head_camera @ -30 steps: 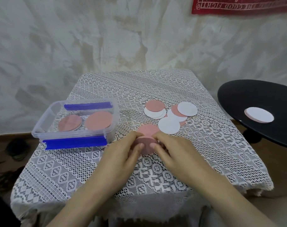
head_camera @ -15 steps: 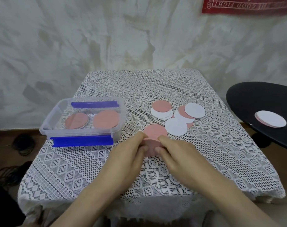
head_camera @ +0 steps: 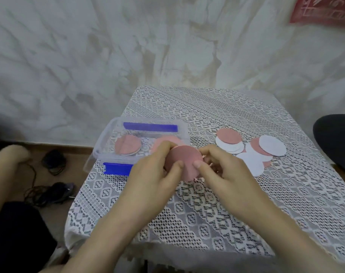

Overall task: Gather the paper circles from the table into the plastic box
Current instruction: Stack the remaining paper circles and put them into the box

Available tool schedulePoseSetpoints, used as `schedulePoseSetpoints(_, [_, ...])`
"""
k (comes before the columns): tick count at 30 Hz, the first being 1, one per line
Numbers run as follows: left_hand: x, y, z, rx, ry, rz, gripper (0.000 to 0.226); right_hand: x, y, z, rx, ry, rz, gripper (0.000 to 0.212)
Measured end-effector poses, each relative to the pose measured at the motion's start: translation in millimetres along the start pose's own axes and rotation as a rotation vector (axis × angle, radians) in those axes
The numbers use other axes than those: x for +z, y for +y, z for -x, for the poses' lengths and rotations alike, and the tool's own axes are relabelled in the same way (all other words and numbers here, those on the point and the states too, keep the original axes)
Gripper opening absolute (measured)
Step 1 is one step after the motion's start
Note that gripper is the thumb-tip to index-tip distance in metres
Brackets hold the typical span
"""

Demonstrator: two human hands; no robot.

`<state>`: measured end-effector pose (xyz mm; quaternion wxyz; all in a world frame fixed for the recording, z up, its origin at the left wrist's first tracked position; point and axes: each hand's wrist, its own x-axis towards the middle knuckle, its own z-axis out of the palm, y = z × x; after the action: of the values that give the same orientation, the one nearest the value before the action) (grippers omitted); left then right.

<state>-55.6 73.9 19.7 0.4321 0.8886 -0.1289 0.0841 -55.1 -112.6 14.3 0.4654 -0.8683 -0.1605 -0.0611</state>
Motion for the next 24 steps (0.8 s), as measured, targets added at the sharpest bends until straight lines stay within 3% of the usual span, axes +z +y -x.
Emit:
schedulePoseSetpoints(8, [-50,-32,-16,-0.173,0.155,0.052,0.009,28,-29,-62,0.009,-0.108,-0.016,0.006])
schedulePoseSetpoints(13, [-81,-60,-22,-0.203,0.335,-0.152,0.019,45,-42,-106,0.039,-0.161,0.026,0.007])
schedulePoseSetpoints(18, [-94,-79,-28,-0.245,0.303,-0.288,0.033,73,-55,-144,-0.005,-0.246,0.280,0.009])
schedulePoseSetpoints(24, [-92,-87,-29,-0.311,0.237,-0.255,0.047,109,-44,-167,-0.061,-0.344,0.679,0.020])
